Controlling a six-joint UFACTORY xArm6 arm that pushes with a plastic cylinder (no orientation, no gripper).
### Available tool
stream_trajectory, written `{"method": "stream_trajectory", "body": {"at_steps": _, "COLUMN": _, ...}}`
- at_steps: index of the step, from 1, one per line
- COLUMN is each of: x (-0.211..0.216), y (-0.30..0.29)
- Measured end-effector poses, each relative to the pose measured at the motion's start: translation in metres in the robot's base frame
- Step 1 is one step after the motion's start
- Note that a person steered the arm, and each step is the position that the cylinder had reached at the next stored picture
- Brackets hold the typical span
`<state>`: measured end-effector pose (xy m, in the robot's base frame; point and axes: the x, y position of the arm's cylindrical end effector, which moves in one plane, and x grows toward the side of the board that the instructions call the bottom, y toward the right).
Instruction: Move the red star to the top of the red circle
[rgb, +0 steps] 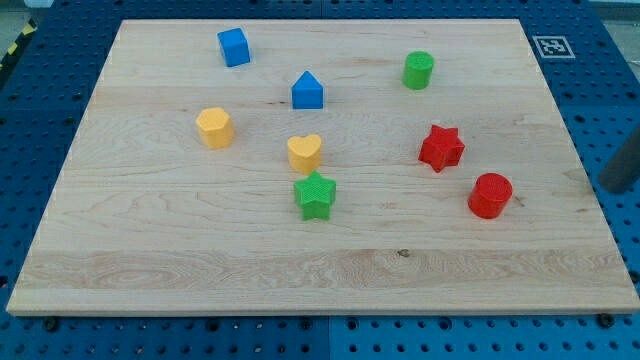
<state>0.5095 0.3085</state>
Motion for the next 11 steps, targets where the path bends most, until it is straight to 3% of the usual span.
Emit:
{"method": "stream_trajectory", "body": {"at_steps": 1, "x": 0.050, "y": -0.038}}
{"method": "stream_trajectory", "body": {"at_steps": 3, "x": 0.056, "y": -0.158}}
{"method": "stream_trajectory", "body": {"at_steps": 4, "x": 0.035, "y": -0.185}}
{"method": "stream_trajectory", "body": {"at_steps": 6, "x": -0.050, "y": -0.252}}
{"method": "stream_trajectory", "body": {"at_steps": 8, "x": -0.106, "y": -0.227}}
{"method": "stream_trajectory", "body": {"at_steps": 9, "x": -0.090, "y": -0.188}}
{"method": "stream_trajectory", "body": {"at_steps": 11, "x": -0.054, "y": -0.179}}
